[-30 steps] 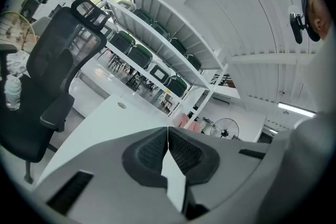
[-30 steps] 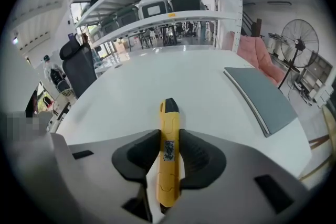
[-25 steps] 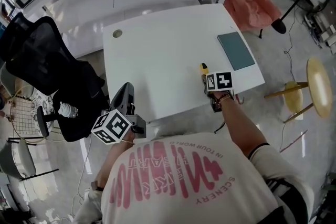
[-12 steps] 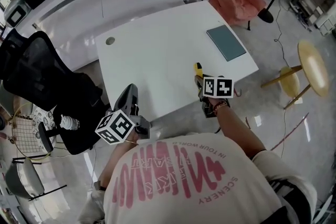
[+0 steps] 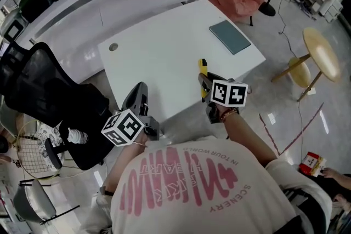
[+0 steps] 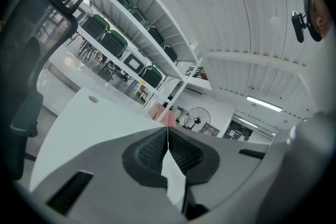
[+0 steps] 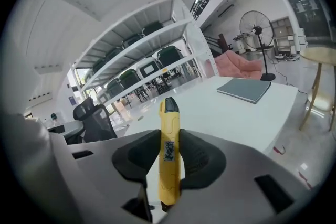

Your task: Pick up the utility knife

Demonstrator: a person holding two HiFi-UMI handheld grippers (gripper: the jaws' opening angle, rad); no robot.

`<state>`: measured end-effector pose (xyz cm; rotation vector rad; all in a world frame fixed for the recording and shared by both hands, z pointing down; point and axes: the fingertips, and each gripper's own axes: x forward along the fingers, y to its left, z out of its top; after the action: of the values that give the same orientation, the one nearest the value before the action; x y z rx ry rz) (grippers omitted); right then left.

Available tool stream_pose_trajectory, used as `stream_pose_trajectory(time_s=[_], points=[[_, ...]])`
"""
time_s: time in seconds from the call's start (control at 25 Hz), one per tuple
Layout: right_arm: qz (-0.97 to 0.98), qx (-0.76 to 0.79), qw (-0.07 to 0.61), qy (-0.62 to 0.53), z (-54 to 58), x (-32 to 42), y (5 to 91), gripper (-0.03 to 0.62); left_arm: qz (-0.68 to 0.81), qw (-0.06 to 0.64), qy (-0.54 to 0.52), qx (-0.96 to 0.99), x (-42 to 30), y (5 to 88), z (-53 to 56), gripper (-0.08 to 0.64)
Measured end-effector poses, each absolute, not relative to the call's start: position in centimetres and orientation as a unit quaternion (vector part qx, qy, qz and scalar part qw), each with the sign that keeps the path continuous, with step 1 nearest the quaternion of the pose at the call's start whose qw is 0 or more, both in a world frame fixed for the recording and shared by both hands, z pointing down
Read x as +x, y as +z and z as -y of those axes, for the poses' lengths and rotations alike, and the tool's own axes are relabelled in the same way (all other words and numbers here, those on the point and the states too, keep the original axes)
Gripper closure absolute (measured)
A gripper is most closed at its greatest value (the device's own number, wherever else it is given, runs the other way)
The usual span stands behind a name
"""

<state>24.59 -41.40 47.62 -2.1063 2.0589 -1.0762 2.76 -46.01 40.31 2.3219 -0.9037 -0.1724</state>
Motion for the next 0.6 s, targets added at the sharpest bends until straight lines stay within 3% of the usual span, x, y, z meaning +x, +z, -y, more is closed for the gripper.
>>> stream_pose_trajectory(time_s=[0.6], points=[[-0.684,-0.696,0.048,-0.213,37.0,22.4,39.6,0.460,0.319,0.253,-0.032,0.913,4.5,38.7,42.3,0.535]])
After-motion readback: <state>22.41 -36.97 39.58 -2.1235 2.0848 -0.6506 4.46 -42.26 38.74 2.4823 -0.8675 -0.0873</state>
